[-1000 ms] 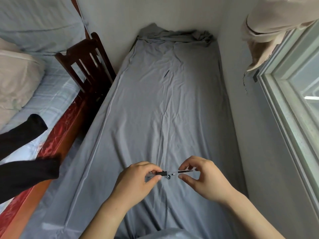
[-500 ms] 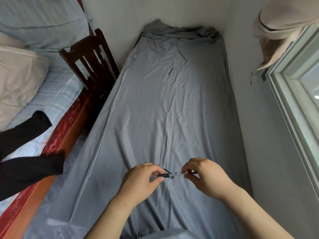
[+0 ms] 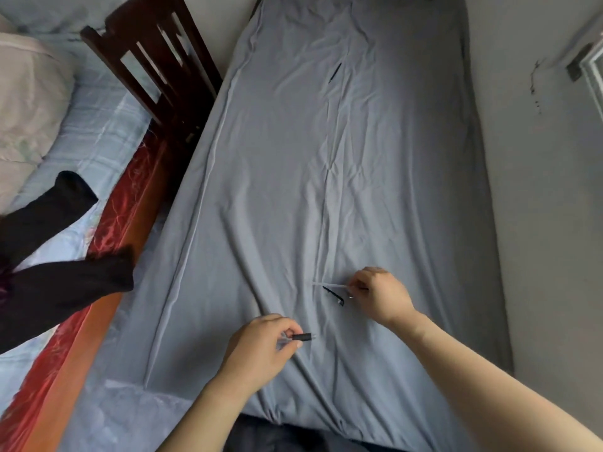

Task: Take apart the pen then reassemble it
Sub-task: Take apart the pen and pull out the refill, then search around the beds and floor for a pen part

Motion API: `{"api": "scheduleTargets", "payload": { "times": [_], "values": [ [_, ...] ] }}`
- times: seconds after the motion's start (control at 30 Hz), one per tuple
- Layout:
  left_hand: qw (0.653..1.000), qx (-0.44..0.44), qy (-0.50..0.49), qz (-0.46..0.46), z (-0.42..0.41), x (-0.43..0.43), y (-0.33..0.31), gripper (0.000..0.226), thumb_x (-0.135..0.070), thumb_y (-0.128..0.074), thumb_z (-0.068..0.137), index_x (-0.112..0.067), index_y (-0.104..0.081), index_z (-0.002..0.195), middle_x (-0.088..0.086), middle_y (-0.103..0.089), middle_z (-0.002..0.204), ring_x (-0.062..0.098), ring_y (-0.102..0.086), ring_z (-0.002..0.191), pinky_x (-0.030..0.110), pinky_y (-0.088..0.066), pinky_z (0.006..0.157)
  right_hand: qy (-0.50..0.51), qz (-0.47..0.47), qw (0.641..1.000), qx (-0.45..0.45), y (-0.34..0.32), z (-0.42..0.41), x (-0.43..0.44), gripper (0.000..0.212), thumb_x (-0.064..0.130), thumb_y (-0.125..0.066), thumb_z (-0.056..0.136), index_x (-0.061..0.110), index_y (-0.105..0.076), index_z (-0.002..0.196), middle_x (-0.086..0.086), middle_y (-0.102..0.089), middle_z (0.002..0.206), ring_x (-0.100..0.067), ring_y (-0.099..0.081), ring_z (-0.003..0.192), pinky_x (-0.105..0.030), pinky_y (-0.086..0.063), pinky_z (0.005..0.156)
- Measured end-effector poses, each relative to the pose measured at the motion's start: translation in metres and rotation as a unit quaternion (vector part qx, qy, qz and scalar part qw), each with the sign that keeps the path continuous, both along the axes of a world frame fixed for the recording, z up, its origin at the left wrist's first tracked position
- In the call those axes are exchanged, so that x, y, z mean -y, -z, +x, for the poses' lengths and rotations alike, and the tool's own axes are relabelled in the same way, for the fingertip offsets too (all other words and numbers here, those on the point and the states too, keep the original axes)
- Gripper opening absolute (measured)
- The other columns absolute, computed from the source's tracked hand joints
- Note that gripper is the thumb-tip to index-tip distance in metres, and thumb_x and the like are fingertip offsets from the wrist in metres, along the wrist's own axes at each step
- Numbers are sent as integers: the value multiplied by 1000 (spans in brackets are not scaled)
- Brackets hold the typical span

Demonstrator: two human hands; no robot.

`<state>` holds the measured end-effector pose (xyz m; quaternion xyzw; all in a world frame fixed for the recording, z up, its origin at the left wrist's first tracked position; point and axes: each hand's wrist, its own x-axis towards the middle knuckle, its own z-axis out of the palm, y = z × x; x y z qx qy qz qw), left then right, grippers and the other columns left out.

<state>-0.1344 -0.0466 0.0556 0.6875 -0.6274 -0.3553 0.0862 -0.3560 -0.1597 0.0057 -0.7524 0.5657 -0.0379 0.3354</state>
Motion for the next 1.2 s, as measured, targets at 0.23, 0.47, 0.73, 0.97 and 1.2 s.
{"api": "scheduleTargets", "payload": {
  "times": [0.23,0.47,0.73,0.97,1.2],
  "values": [
    [999,-26,30,2,-11,12,14,10,-32,-64,77,-34,-64,86,-16,-58,78,4,-59,78,33,-51,75,62,-37,997,29,2,-12,-27,18,15,-65,79,14,-64,97,-7,-61,105,-31,-54,98,-36,-46,81],
    [994,18,98,-41,-48,46,38,16,-31,-65,80,-31,-66,96,-6,-68,96,17,-60,93,32,-45,82,121,3,992,34,-8,-41,-78,40,24,-64,83,14,-53,119,-5,-53,126,-26,-49,115,-24,-36,94],
    [985,127,83,-88,-60,33,47,37,-40,-65,77,-35,-59,113,-8,-58,119,17,-51,115,40,-32,97,105,6,994,32,-15,-43,-87,47,30,-60,86,12,-46,127,-6,-46,135,-25,-43,124,-27,-34,103],
    [985,168,11,-34,-7,-25,-3,69,-72,-34,76,-40,-28,137,-3,-31,151,20,-18,141,60,-15,110,-24,-17,999,37,-54,2,-90,53,42,-50,89,16,-39,134,-8,-41,143,-27,-35,132,-36,-34,106],
    [977,190,-89,-44,51,-111,-59,76,-78,-19,74,-40,-22,140,-5,-25,154,18,-15,142,61,-11,111,-157,-81,984,12,-109,68,-124,55,53,-41,88,21,-37,133,-5,-40,142,-26,-32,133,-47,-36,106]
  ]
}}
